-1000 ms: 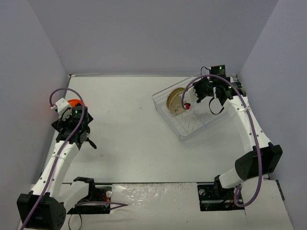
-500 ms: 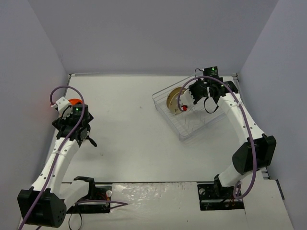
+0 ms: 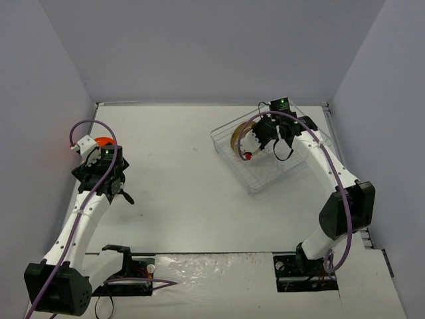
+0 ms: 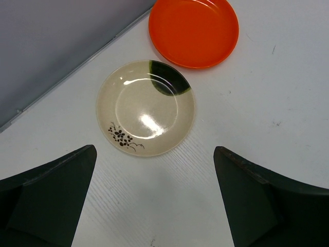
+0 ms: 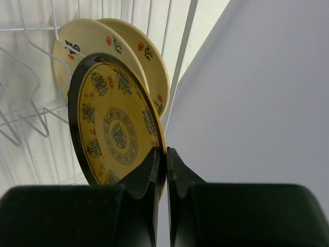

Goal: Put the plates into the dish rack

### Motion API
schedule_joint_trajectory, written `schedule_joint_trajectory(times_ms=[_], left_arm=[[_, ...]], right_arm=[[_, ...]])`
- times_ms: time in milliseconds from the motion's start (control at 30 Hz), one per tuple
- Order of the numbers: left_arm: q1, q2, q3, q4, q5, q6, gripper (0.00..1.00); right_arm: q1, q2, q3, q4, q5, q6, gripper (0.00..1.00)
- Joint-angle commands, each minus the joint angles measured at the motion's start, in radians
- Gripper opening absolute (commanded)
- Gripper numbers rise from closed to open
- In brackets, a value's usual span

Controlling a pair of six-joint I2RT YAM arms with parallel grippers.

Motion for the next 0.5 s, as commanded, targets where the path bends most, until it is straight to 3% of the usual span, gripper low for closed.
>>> schedule_joint_trajectory(times_ms=[0,467], left_arm=[[0.005,-0.014,0.06,0.0,-0.04,-0.009,0.97],[0.005,-0.017,0.065,-0.005,-0.044,-0.013,0.97]], right_arm=[[0.013,0.008,0.0,0.046,0.0,-0.043,0.0],[0.018,-0.024,-0.088,0.041,-0.01,-0.106,0.0]])
